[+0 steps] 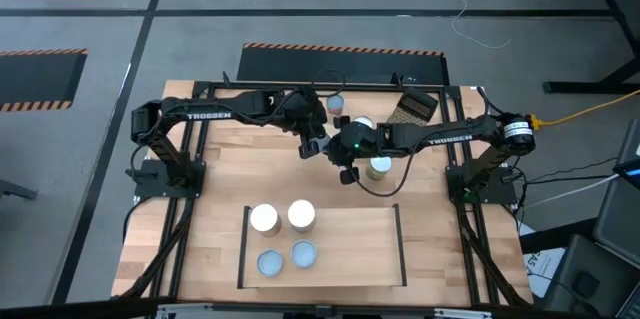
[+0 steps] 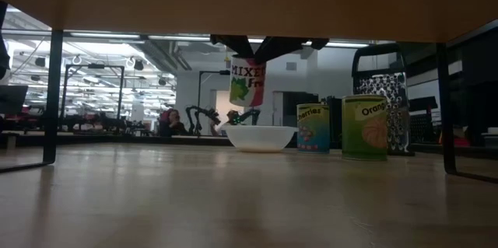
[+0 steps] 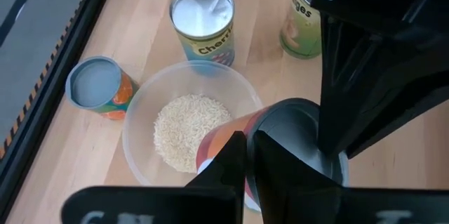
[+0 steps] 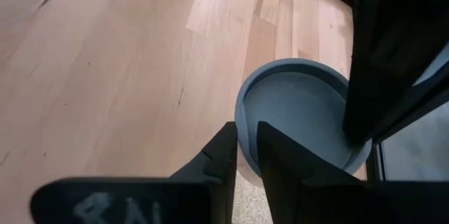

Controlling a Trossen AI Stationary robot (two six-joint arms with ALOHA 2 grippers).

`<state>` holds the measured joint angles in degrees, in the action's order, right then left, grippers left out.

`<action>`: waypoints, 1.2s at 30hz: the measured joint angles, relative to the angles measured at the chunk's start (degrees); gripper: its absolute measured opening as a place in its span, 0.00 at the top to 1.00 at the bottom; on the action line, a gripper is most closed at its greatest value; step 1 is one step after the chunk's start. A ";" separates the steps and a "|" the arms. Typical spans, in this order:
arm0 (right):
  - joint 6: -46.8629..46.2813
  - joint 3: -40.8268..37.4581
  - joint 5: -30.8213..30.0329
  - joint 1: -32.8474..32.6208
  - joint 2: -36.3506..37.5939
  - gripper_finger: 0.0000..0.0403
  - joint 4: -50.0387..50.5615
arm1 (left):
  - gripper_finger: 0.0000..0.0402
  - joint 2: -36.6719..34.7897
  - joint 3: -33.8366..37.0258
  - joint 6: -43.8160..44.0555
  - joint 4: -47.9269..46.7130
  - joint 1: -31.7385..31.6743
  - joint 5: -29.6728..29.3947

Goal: Pick and place cans onto a shelf
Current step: Put the canned mixed fruit on the shelf

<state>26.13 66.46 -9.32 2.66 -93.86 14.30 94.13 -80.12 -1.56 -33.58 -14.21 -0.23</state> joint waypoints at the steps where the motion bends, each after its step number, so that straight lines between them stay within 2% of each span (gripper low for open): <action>1: 0.02 -0.01 0.02 0.00 0.00 0.87 -0.01 | 0.98 0.00 0.00 0.00 0.02 -0.01 0.00; 15: -0.01 -0.06 0.00 0.00 0.00 0.88 0.02 | 0.97 0.00 0.00 -0.04 0.00 -0.01 -0.09; 25: -0.33 -0.24 -0.72 0.04 -0.11 0.89 1.42 | 0.88 -0.20 -0.07 -0.07 1.00 0.02 -0.22; 36: -0.26 -0.24 -0.28 0.04 -0.11 0.89 1.30 | 0.84 -0.20 -0.07 -0.11 1.20 0.02 -0.31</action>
<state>25.87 66.22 -9.61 2.70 -93.97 15.61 93.93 -80.18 -1.67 -32.38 -14.20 -0.54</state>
